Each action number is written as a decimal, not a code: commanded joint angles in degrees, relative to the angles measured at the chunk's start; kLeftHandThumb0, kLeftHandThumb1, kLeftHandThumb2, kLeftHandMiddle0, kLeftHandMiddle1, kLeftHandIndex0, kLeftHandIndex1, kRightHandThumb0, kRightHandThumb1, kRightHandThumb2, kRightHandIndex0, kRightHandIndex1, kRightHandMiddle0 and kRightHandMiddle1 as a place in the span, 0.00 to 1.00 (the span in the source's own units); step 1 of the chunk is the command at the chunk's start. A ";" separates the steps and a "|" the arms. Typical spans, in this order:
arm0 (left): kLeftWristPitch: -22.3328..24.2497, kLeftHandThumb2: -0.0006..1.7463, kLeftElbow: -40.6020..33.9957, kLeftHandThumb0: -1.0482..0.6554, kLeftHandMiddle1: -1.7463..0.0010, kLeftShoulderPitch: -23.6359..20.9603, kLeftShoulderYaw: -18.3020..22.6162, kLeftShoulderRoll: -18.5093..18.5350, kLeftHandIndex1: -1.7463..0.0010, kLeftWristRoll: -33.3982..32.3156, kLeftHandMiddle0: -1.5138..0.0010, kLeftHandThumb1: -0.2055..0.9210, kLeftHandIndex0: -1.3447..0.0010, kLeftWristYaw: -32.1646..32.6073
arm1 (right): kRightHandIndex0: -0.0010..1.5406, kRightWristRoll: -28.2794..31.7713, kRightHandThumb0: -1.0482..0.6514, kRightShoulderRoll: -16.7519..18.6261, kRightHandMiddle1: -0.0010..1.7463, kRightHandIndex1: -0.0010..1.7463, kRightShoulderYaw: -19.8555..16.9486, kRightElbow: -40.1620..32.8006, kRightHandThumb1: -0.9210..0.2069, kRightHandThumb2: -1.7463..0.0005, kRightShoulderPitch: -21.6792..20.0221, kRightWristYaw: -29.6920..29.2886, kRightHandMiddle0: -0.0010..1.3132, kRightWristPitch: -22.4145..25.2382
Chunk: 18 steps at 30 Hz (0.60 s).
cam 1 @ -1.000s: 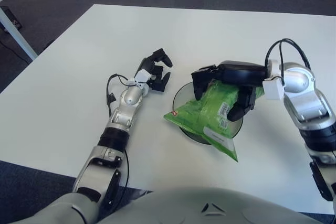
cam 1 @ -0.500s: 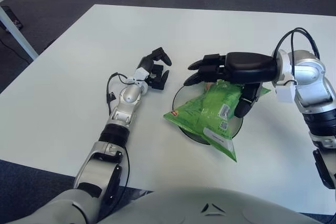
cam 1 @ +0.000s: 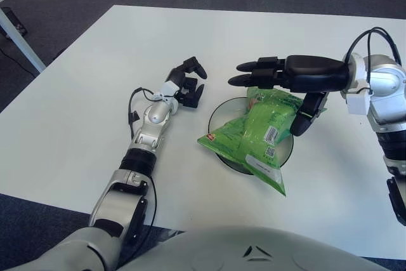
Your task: Put the snack into the plate.
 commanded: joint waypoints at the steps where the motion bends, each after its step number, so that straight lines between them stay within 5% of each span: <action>1: 0.13 0.75 2.67 0.34 0.00 3.69 -0.50 -0.49 0.00 1.27 0.16 0.47 0.55 0.79 | 0.00 0.81 0.06 -2.63 0.00 0.00 -2.87 -1.39 0.20 0.75 0.69 -0.60 0.00 1.42; 8: -1.02 0.73 2.02 0.34 0.00 4.02 -0.67 -0.38 0.00 1.89 0.16 0.49 0.56 1.21 | 0.00 3.33 0.04 -7.25 0.00 0.00 -6.33 -1.69 0.19 0.75 0.96 1.24 0.00 7.61; 18: 0.14 0.73 0.39 0.34 0.00 4.45 -0.93 -0.47 0.00 3.07 0.16 0.50 0.57 2.01 | 0.00 1.28 0.08 -8.38 0.00 0.00 -9.52 1.76 0.23 0.73 3.33 -2.45 0.00 16.60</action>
